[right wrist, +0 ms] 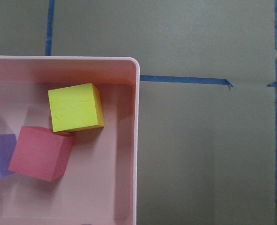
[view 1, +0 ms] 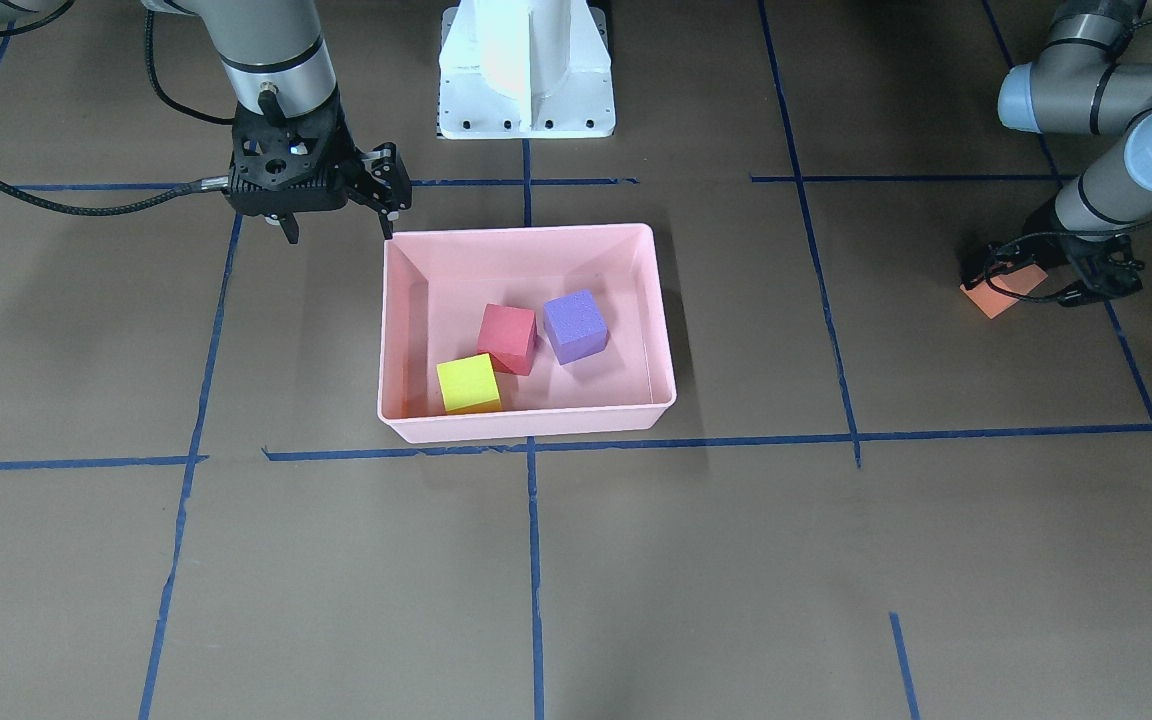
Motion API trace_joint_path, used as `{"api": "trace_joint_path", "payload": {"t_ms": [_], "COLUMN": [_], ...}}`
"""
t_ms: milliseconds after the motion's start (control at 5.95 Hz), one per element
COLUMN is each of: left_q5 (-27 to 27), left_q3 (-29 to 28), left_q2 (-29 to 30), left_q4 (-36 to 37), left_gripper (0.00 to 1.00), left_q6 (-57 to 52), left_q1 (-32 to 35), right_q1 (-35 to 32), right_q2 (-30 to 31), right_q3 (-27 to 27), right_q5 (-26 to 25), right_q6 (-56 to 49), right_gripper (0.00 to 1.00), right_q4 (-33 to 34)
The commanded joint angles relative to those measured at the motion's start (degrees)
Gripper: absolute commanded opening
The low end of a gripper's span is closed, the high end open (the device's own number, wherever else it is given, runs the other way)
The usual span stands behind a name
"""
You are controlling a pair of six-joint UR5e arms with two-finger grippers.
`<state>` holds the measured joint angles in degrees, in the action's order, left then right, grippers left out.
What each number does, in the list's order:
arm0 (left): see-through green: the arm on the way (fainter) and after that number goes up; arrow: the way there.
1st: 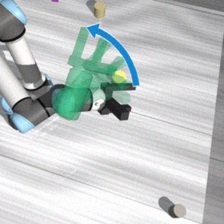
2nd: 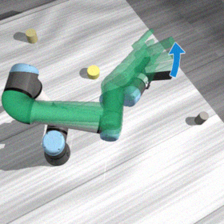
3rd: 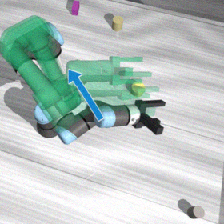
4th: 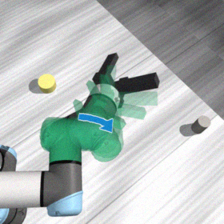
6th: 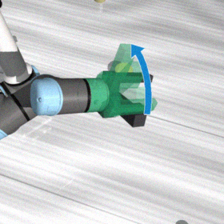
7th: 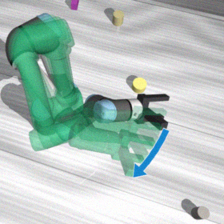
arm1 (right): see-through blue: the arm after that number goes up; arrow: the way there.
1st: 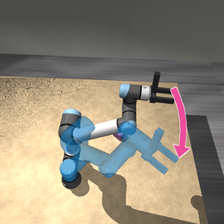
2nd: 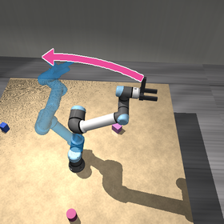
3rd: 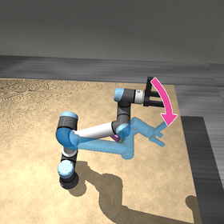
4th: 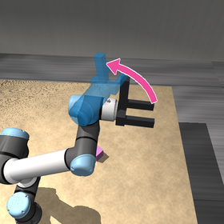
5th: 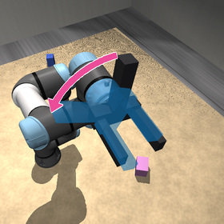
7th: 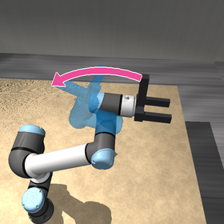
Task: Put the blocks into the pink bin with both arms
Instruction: 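Hold the right gripper at the bin rim while the left gripper grasps the orange cube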
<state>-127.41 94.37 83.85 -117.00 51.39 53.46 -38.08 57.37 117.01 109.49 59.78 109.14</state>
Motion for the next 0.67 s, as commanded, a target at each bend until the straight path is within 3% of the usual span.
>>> {"api": "trace_joint_path", "payload": {"t_ms": [0, 336, 504], "left_q5": [0.41, -0.21, 0.05], "left_q3": [0.89, 5.35, 7.47], "left_q2": [0.44, 2.27, 8.64], "left_q4": [-0.07, 1.59, 8.04], "left_gripper": [0.55, 0.48, 0.48], "left_q6": [-0.24, -0.15, -0.06], "left_q1": [-0.02, 0.41, 0.85], "right_q1": [-0.42, -5.22, -8.56], "right_q2": [-0.15, 2.37, 4.31], "right_q3": [-0.11, -0.2, -0.38], "right_q5": [0.46, 3.6, 6.23], "right_q6": [-2.63, -10.95, -16.83], "right_gripper": [1.0, 1.0, 1.0], "right_q4": [-0.06, 0.02, 0.02]}}
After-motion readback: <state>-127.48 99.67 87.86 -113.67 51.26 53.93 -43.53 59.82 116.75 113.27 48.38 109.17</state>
